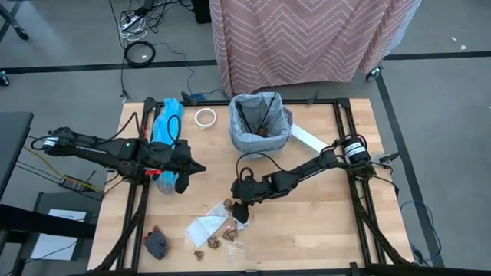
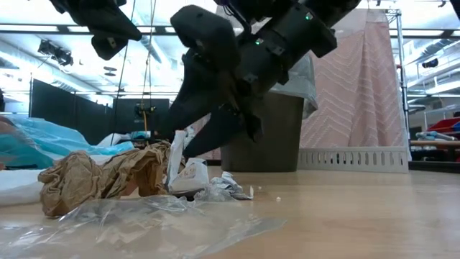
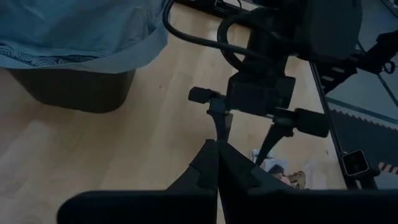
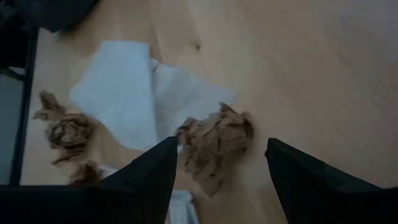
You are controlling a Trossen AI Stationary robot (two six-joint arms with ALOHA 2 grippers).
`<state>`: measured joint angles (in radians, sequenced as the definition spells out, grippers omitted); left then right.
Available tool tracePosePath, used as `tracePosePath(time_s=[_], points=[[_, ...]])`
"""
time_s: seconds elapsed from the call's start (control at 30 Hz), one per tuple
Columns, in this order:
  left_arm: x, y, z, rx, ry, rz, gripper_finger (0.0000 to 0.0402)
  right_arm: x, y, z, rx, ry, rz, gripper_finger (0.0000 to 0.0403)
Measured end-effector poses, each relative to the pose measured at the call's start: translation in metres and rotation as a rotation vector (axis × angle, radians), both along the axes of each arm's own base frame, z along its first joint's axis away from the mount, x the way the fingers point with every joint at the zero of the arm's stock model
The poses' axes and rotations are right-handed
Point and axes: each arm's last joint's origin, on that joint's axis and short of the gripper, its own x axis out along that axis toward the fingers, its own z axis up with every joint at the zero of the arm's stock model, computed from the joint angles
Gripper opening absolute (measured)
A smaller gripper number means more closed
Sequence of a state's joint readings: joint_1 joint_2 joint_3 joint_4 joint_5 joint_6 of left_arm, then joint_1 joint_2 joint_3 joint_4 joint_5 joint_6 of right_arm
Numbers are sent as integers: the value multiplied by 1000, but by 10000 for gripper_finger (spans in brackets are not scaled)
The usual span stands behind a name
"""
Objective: Place trash/remove bag and relplace
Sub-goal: Put the brown napkin into the trash bin
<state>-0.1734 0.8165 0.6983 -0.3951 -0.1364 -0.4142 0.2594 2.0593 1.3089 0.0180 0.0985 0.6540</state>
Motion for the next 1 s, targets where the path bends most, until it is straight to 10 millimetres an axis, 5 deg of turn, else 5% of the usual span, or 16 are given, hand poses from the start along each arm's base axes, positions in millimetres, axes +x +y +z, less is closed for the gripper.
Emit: tracePosePath(time_s=[0.47, 0.57, 0.73, 1.0], points=[[0, 0, 0, 14, -1, -7, 6, 12, 6, -26, -58, 52, 5, 221], [0, 0, 0, 15, 0, -6, 6, 17, 9, -23, -79, 92, 10, 173], [0, 0, 0, 19, -1, 0, 6, 22, 8, -6, -136, 121, -4, 19], [0, 1, 0, 26, -2, 12, 6, 33, 10, 37, -202, 169, 51, 4]])
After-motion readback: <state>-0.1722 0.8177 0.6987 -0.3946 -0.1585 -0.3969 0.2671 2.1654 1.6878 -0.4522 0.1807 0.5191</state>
